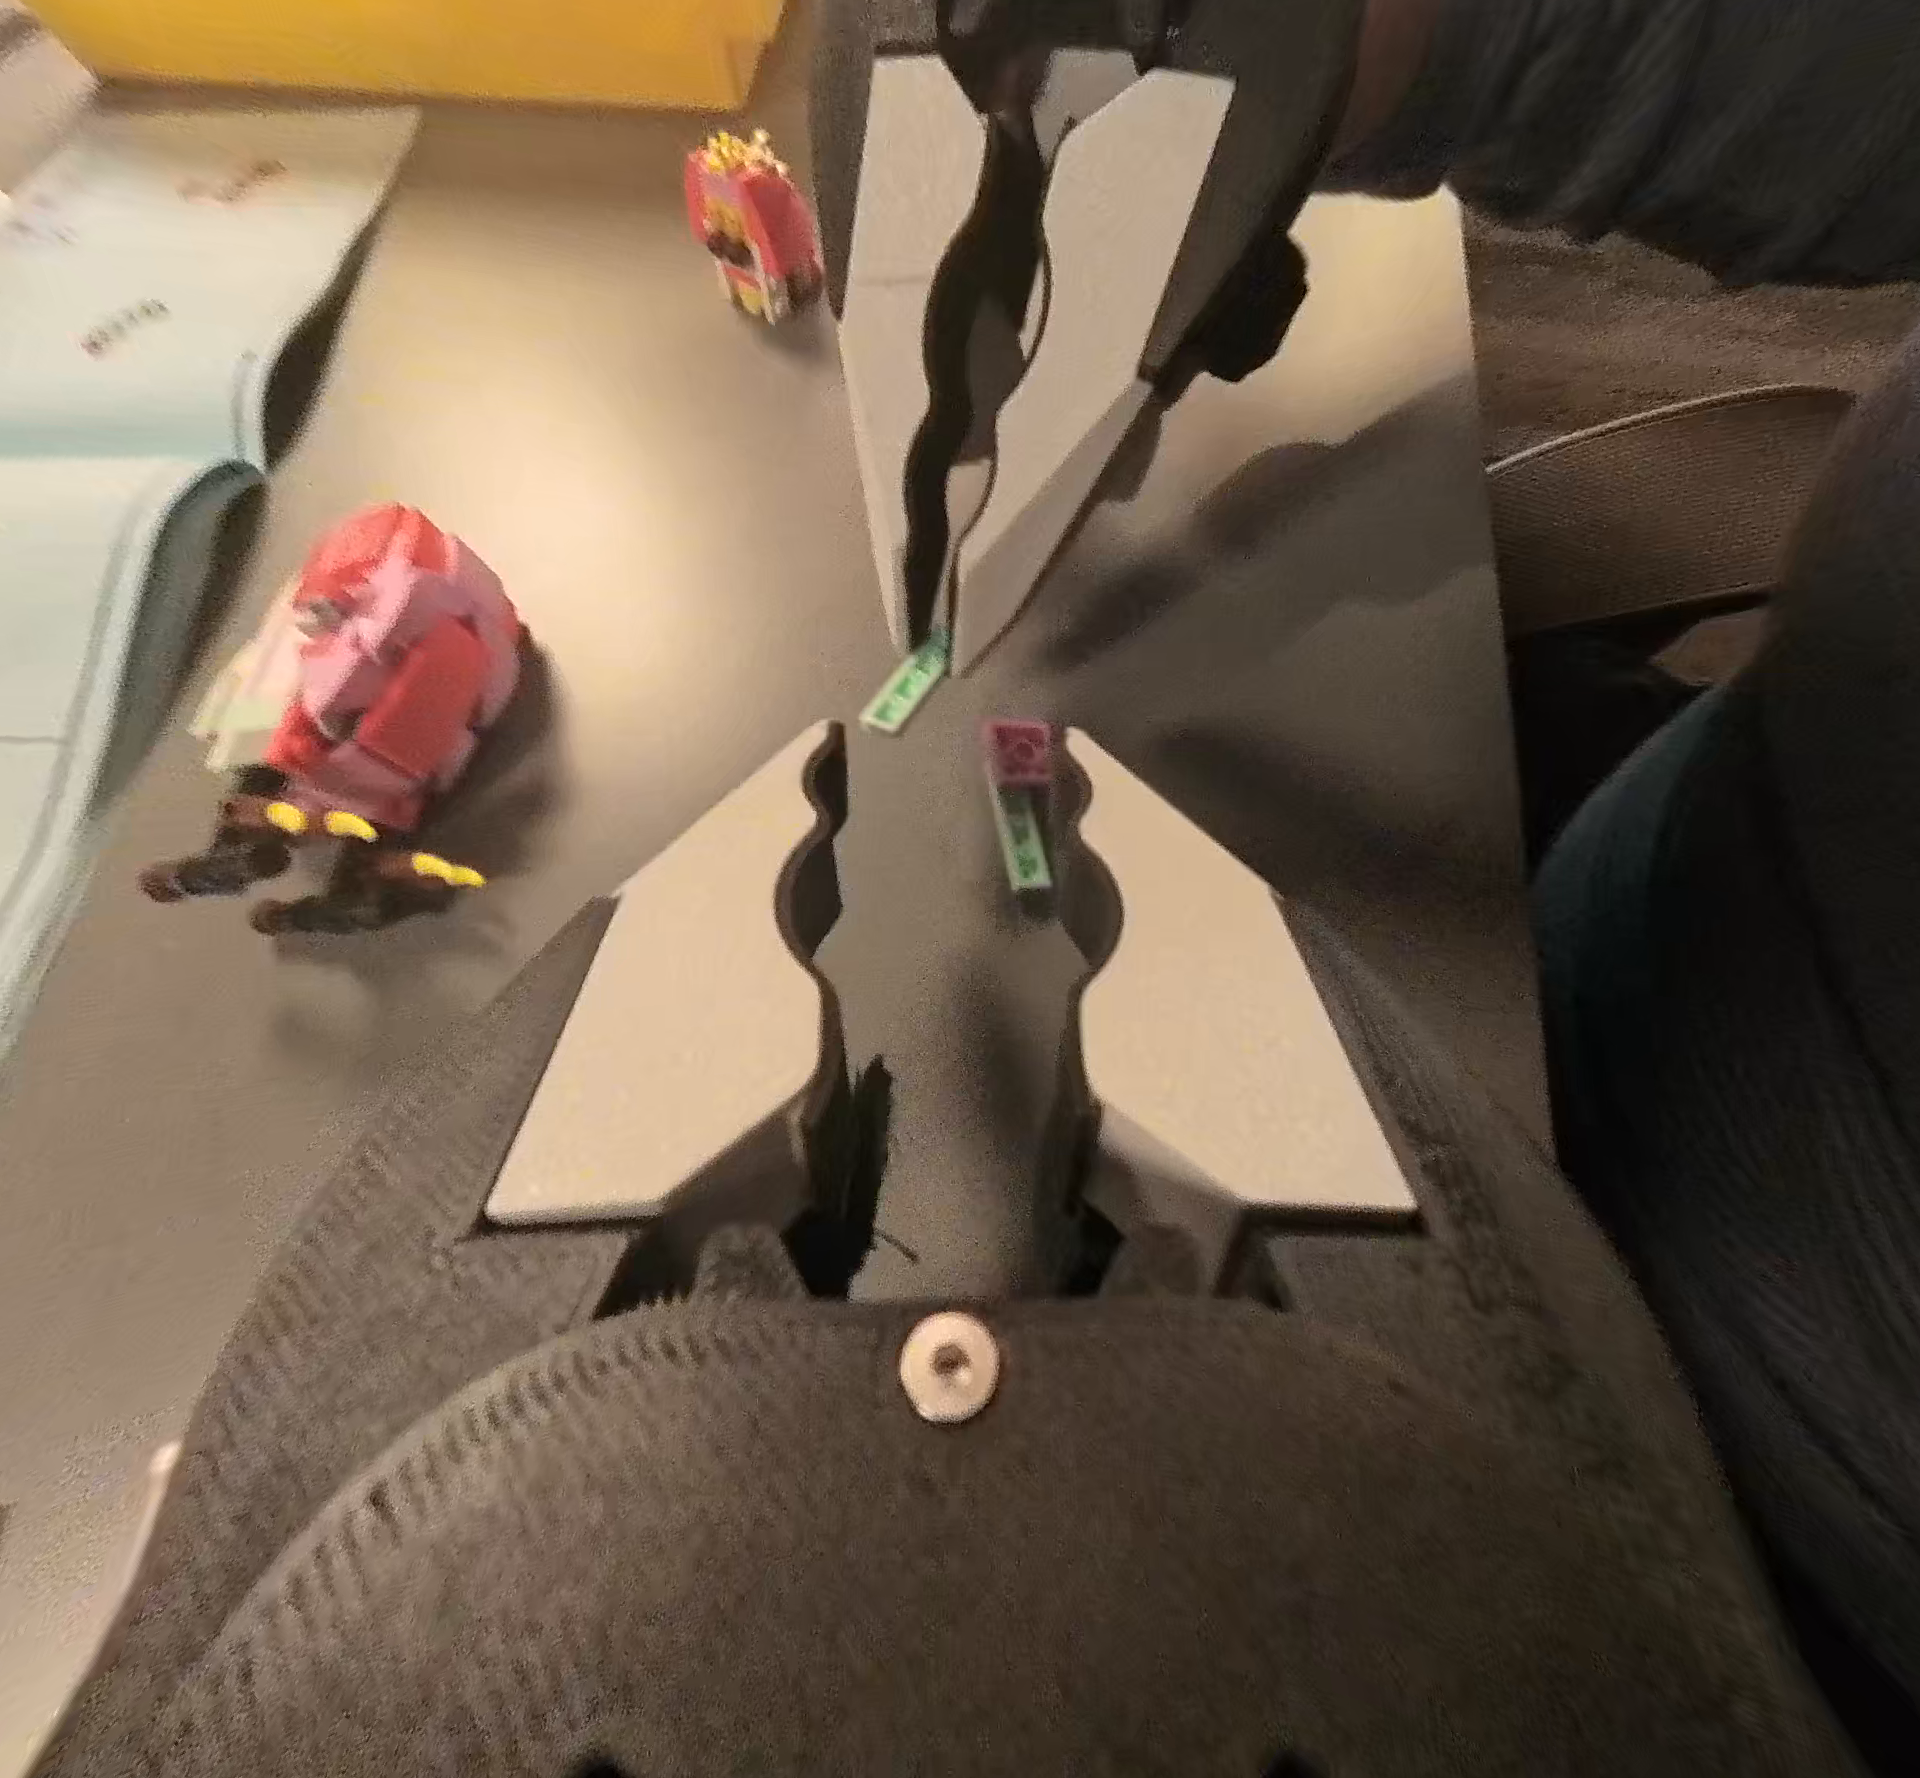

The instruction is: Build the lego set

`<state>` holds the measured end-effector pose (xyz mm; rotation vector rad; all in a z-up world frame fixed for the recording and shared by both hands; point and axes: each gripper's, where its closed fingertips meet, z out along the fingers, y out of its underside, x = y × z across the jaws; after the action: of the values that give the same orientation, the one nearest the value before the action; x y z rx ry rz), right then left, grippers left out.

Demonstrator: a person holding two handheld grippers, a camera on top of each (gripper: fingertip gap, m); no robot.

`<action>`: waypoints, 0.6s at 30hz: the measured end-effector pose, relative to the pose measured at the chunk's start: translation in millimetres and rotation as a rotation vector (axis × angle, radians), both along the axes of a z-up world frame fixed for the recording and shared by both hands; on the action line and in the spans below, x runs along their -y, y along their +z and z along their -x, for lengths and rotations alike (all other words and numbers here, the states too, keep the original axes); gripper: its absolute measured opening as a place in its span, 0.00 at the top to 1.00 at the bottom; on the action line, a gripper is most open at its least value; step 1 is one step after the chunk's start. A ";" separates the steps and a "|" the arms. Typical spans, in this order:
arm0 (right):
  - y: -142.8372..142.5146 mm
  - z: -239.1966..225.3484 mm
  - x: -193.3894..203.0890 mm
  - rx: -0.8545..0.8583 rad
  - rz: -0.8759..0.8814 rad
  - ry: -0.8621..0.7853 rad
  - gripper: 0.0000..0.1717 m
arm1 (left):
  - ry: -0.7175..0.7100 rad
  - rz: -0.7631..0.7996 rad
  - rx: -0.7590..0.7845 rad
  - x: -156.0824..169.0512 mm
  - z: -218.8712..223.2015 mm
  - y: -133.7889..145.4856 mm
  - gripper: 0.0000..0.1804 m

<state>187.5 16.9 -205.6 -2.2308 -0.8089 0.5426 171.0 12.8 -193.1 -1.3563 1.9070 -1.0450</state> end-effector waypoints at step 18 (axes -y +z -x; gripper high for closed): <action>23.6 4.3 -6.0 0.041 -0.300 0.137 0.94 | -0.063 -0.156 -0.061 -4.6 -13.4 -10.5 0.98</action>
<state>183.1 22.9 -182.0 -1.9269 -0.9995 0.4098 184.5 17.4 -203.6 -1.2604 2.0417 -0.8732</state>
